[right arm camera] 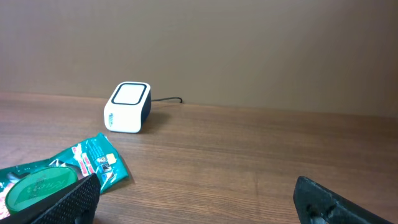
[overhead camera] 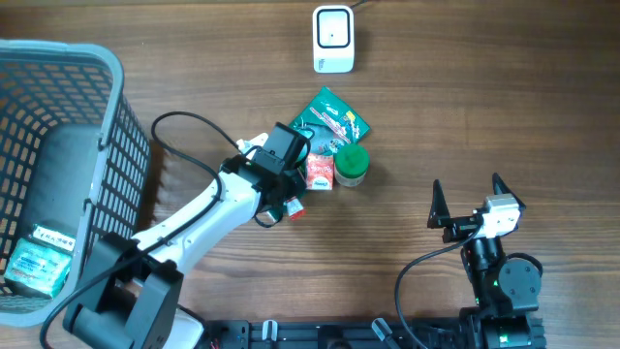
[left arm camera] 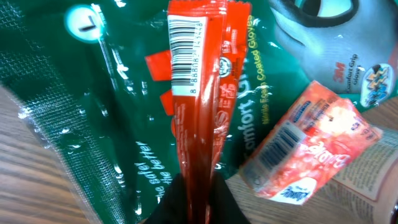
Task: Scan the item barcode
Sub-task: 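Lift the red stick pack past the scanner and drop it on the glove pack, then return the left gripper into the basket above the green box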
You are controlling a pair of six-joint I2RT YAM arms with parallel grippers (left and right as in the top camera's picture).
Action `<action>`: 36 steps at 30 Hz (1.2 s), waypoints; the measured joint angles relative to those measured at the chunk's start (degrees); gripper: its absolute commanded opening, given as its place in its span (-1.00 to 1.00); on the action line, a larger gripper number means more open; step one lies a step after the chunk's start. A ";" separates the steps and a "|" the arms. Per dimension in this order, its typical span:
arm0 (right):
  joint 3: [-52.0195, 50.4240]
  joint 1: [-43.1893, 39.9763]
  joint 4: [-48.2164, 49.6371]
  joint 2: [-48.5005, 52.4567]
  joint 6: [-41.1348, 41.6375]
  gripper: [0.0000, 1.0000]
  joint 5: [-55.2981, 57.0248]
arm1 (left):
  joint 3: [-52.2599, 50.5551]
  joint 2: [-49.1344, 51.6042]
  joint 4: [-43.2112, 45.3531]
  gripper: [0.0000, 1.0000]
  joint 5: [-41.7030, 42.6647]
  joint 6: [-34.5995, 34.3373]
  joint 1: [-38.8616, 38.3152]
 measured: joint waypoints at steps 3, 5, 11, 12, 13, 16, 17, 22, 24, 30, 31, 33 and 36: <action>0.00 0.00 0.00 0.00 0.00 1.00 0.00 | 1.99 -2.10 -3.30 0.97 -0.70 0.90 1.42; 0.00 0.00 0.00 0.00 0.00 1.00 0.00 | 5.57 -4.83 -5.01 0.99 -1.01 3.72 2.54; 0.00 0.00 0.00 0.00 0.00 1.00 0.00 | 18.97 -13.92 -8.76 1.00 -2.95 11.43 4.87; 0.00 0.00 0.00 0.00 0.00 1.00 0.00 | 20.50 -14.97 -9.64 1.00 -3.78 12.07 5.25; 0.00 0.00 0.00 0.00 0.00 1.00 0.00 | 22.75 -16.72 -10.88 1.00 -5.42 12.72 6.29; 0.00 0.00 0.00 0.00 0.00 1.00 0.00 | 25.92 -20.76 -11.63 1.00 -10.71 13.79 10.25; 0.00 0.00 0.00 0.00 0.02 1.00 0.00 | 26.21 -21.84 -11.87 1.00 -12.20 13.97 11.76; 0.00 0.00 0.00 0.00 0.02 1.00 0.00 | 26.36 -26.16 -16.74 1.00 -19.28 14.08 23.71; 0.00 0.00 0.00 0.00 0.00 1.00 0.00 | 26.38 -26.34 -18.36 1.00 -20.24 12.37 30.84; 0.00 0.00 0.00 0.00 0.00 1.00 0.00 | 26.38 -26.21 -21.18 1.00 -12.46 8.72 53.27; 0.00 0.00 0.00 0.00 0.00 1.00 0.00 | 26.38 -26.01 -22.71 1.00 -10.51 8.50 56.87; 0.00 0.00 0.00 0.00 0.00 1.00 0.00 | 26.38 -25.16 -25.86 1.00 -8.09 8.11 62.75; 0.00 0.00 0.00 0.00 0.00 1.00 0.00 | 25.00 -22.97 -26.64 1.00 -5.95 8.04 69.55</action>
